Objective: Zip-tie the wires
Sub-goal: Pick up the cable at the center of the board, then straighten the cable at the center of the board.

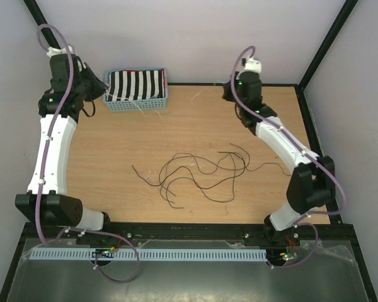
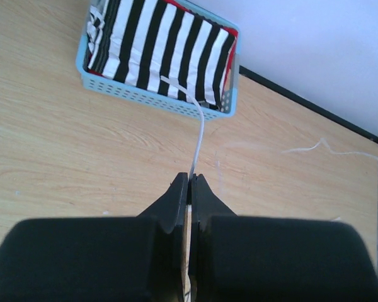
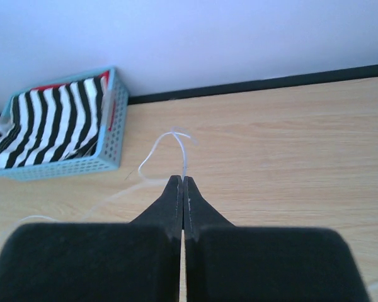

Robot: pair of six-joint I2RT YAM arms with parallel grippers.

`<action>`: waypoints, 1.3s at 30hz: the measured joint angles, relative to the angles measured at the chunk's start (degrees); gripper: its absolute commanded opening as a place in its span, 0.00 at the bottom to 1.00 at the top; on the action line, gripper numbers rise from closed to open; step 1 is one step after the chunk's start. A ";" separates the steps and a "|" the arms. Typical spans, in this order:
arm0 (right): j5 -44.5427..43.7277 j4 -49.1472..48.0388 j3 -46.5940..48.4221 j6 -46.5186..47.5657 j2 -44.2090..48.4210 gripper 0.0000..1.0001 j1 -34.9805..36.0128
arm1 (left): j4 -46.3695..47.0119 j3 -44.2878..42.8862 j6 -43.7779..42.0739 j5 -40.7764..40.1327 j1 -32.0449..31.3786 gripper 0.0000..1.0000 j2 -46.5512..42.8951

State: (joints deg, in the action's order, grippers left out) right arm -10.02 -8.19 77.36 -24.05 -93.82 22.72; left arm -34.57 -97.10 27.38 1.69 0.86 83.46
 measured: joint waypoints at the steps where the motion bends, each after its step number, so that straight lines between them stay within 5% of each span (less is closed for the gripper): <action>1: -0.52 0.98 -0.39 0.70 1.99 0.00 -1.44 | 0.22 1.51 0.13 0.57 0.09 0.00 -1.42; 12: -9.66 13.05 -12.13 5.01 28.02 0.00 -18.71 | 1.40 21.81 3.85 7.45 0.68 0.00 -16.79; 20: -21.14 19.02 -12.41 10.60 39.45 0.00 -19.76 | 2.19 27.89 7.23 14.75 0.66 0.00 -22.14; 28: -31.06 20.94 -8.07 19.91 37.20 0.00 -22.45 | 3.78 33.22 9.44 17.42 -1.84 0.00 -24.85; 39: -27.23 21.27 -6.45 22.60 28.81 0.00 -38.99 | 8.57 46.29 13.44 17.51 -10.23 0.00 -24.65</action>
State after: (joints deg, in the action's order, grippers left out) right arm -37.26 13.08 70.91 -1.45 -65.01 -16.27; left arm -26.00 -50.81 40.82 19.20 -9.37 58.81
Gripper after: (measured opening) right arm 0.012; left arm 0.004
